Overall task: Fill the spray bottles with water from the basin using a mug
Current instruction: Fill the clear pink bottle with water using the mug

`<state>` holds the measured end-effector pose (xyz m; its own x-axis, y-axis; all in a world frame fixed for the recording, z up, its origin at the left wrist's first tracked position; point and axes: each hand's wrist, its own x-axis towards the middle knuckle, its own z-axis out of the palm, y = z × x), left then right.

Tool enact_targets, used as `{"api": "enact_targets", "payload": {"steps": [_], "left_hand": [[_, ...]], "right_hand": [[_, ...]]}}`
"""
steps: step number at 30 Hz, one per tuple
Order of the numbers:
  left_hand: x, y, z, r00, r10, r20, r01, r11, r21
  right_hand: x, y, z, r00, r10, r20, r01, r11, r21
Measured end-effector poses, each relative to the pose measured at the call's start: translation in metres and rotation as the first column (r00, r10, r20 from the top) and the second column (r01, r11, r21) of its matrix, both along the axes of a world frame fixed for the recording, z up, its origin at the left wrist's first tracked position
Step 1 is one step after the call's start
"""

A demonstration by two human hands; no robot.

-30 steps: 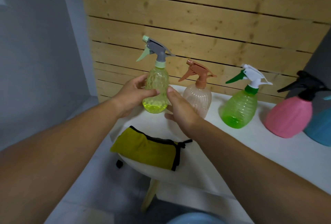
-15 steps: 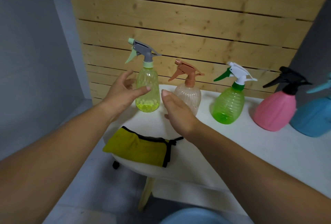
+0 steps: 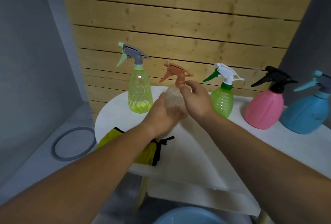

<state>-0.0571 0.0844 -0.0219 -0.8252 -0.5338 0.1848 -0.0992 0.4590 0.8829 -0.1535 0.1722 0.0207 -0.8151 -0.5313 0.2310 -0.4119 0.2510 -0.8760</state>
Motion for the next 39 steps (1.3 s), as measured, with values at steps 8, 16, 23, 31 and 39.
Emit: {"api": "enact_targets", "payload": {"steps": [8, 16, 23, 31, 39], "left_hand": [[-0.008, 0.001, 0.0, 0.991, 0.113, -0.072, -0.109, 0.993, 0.054], [0.028, 0.037, 0.027, 0.966, 0.026, -0.259, -0.005, 0.997, 0.078], [0.079, 0.089, 0.049, 0.985, -0.062, -0.163, 0.071, 0.996, 0.046], [0.129, 0.165, 0.062, 0.996, -0.094, -0.009, 0.092, 0.988, -0.122], [0.141, 0.199, 0.048, 0.992, -0.124, -0.015, 0.124, 0.973, 0.193]], "right_hand": [[-0.003, 0.011, 0.01, 0.986, 0.114, 0.12, -0.097, 0.986, -0.136], [0.024, 0.067, 0.039, 0.945, 0.218, 0.243, -0.159, 0.958, -0.24], [0.065, 0.134, 0.064, 0.917, 0.212, 0.338, -0.132, 0.961, -0.244], [0.106, 0.197, 0.07, 0.881, 0.084, 0.466, 0.03, 0.972, -0.233], [0.112, 0.233, 0.05, 0.817, 0.151, 0.557, 0.075, 0.929, -0.362]]}}
